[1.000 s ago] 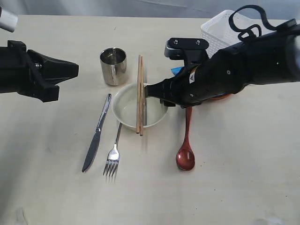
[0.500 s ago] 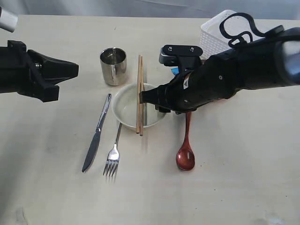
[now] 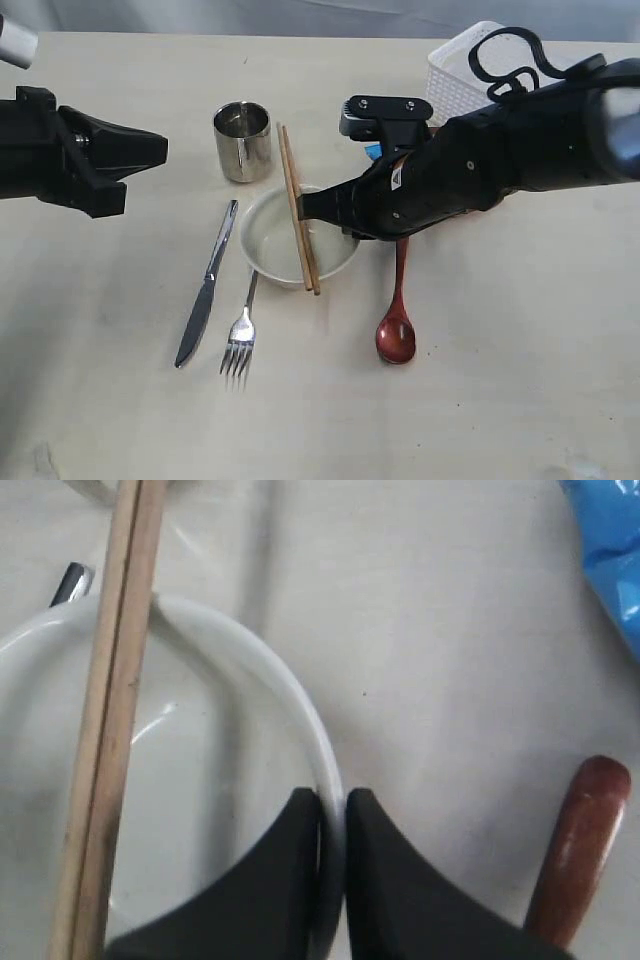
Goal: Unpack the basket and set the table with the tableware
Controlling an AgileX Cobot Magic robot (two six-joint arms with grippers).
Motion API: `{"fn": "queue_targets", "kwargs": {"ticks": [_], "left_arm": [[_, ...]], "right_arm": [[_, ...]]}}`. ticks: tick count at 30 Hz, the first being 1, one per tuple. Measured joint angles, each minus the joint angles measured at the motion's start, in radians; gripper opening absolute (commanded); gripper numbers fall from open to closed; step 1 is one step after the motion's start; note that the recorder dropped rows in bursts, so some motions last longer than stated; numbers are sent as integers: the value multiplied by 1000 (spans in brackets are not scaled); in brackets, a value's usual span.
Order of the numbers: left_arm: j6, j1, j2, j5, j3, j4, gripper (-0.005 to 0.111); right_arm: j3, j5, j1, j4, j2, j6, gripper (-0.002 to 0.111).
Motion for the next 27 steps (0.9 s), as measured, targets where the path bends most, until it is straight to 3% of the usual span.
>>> {"fn": "queue_targets", "kwargs": {"ticks": [27], "left_arm": [[0,0,0,0,0,0,0]], "right_arm": [[0,18,0,0,0,71,9]]}}
